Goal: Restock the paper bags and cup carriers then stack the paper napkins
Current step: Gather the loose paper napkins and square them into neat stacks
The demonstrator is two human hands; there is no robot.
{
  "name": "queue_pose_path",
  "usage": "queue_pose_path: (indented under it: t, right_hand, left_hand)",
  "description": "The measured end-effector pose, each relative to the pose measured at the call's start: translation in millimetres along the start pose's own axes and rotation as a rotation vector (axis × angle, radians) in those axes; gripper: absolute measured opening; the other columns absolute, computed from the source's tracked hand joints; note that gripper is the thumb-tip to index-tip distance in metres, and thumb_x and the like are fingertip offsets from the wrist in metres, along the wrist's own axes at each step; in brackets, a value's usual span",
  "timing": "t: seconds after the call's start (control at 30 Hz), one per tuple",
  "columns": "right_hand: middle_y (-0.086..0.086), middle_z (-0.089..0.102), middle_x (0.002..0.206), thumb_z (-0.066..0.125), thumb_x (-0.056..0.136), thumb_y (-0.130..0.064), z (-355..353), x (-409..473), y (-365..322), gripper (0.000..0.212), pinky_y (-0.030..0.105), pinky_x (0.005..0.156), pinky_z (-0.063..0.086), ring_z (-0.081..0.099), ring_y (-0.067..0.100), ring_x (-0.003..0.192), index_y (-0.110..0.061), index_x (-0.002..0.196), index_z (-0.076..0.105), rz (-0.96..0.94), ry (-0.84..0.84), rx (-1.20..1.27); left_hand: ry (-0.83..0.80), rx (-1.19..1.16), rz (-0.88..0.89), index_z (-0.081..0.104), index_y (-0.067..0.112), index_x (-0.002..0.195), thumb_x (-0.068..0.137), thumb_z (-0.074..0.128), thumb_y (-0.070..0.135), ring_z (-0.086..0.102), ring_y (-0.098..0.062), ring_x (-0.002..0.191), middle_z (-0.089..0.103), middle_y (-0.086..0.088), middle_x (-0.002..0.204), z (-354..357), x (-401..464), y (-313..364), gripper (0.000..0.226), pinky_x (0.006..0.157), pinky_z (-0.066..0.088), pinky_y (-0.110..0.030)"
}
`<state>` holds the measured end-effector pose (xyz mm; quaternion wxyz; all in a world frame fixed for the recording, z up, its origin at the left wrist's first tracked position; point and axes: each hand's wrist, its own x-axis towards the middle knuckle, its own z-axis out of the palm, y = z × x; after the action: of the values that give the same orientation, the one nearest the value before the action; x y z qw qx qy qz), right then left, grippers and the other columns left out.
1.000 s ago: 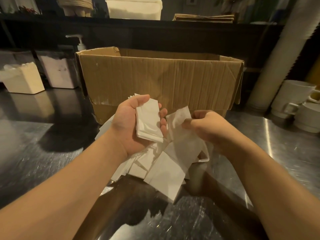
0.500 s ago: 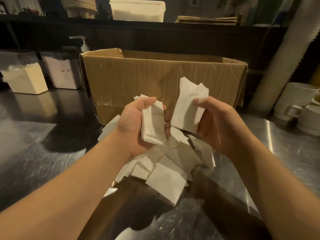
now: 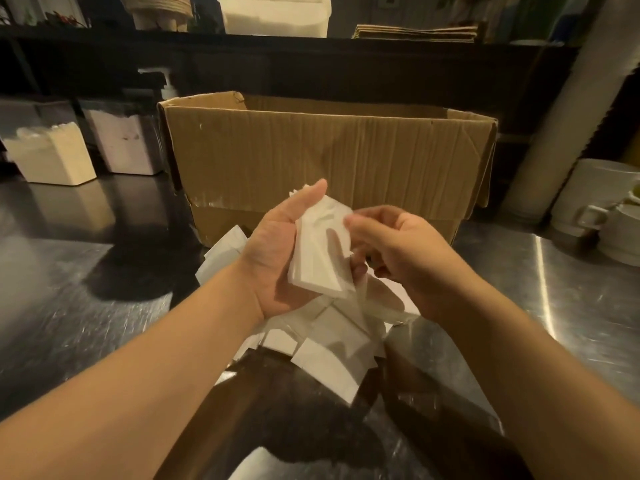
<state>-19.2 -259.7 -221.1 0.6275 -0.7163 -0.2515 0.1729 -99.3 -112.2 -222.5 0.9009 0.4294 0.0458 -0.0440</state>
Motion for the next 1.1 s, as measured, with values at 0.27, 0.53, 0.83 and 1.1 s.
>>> queue_pose_path:
  t: [0.27, 0.53, 0.83, 1.1]
  right_hand:
    - [-0.004, 0.066, 0.123, 0.071, 0.092, -0.030, -37.0, 9.2, -7.1, 0.043, 0.032, 0.094, 0.056, 0.064, 0.016, 0.108, -0.028, 0.133, 0.059, 0.131, -0.192, -0.835]
    - [-0.013, 0.042, 0.132, 0.089, 0.068, -0.051, -43.5, 5.9, -3.4, 0.092, 0.036, 0.105, 0.048, 0.047, 0.016, 0.122, -0.042, 0.141, 0.035, 0.163, -0.412, -1.115]
    - [-0.002, 0.064, 0.116, 0.062, 0.099, -0.018, -34.0, 12.2, -7.9, 0.020, 0.034, 0.094, 0.053, 0.061, 0.022, 0.105, -0.028, 0.116, 0.066, 0.103, -0.166, -1.041]
    - [0.007, 0.064, 0.118, 0.064, 0.099, -0.034, -35.2, 10.3, -3.5, 0.021, 0.045, 0.076, 0.064, 0.065, 0.032, 0.102, -0.023, 0.117, 0.064, 0.295, -0.046, -0.393]
  left_hand:
    - [0.084, -0.054, 0.006, 0.056, 0.011, 0.120, 0.088, 0.061, 0.034, 0.057, -0.023, 0.075, 0.063, -0.012, 0.099, -5.2, 2.9, 3.8, 0.039, 0.074, 0.050, -0.038]
    - [0.145, -0.079, 0.015, 0.059, 0.011, 0.114, 0.088, 0.062, 0.032, 0.056, -0.023, 0.074, 0.063, -0.012, 0.100, -7.5, 4.6, 4.1, 0.034, 0.072, 0.049, -0.036]
    - [0.161, -0.071, 0.007, 0.060, 0.011, 0.111, 0.083, 0.064, 0.031, 0.057, -0.023, 0.074, 0.063, -0.012, 0.099, -7.3, 6.4, 3.4, 0.035, 0.071, 0.050, -0.035]
    - [0.149, -0.094, 0.007, 0.059, 0.011, 0.113, 0.083, 0.063, 0.031, 0.055, -0.023, 0.074, 0.062, -0.012, 0.100, -7.0, 5.6, 3.8, 0.036, 0.071, 0.049, -0.035]
